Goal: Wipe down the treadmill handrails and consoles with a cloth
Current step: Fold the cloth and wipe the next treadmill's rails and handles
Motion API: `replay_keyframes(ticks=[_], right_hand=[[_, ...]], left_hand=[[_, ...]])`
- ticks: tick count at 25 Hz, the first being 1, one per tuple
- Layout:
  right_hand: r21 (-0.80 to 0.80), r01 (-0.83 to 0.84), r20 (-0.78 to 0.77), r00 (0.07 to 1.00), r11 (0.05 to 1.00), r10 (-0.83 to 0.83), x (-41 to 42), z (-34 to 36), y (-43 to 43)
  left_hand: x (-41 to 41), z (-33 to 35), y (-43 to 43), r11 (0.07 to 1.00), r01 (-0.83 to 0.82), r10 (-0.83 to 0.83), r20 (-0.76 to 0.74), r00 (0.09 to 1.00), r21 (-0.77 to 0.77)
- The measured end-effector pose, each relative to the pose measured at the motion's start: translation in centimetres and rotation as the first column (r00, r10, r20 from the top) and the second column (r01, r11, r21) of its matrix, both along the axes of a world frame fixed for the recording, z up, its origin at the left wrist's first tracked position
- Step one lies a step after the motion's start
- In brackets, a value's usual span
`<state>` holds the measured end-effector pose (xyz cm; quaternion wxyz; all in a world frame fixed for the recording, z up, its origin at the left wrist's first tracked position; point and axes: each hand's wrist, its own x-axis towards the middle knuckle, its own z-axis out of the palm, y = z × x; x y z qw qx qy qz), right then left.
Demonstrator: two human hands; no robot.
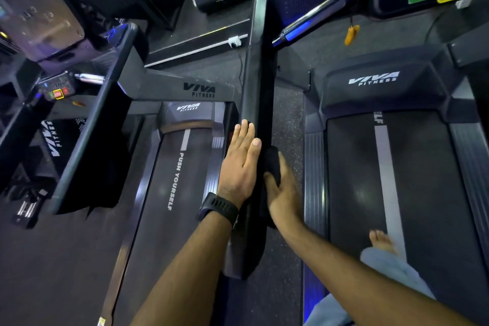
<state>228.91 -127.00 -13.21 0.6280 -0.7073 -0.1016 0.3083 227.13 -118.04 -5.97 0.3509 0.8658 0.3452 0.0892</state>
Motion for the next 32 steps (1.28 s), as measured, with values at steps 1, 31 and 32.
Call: replay_keyframes(ticks=[1,31,32], right_hand=[[0.046,0.002,0.074,0.997,0.999,-0.006,-0.5,0.5,-0.5],[-0.056,-0.069,-0.249,0.967,0.996,0.052,-2.5,1.0,-1.4],[-0.016,-0.09,-0.177,0.981,0.996,0.086,-3.2,2.0,-2.1]], left_hand=[[-0.2,0.0,0.0,1.0,0.008,-0.008,0.0,1.0,0.011],[-4.9,0.1,-3.8,0.998,-0.031,0.033,-0.026,0.999,0.052],[-5.0,0.2,-3.9,0.998,-0.032,0.033,-0.021,0.999,0.055]])
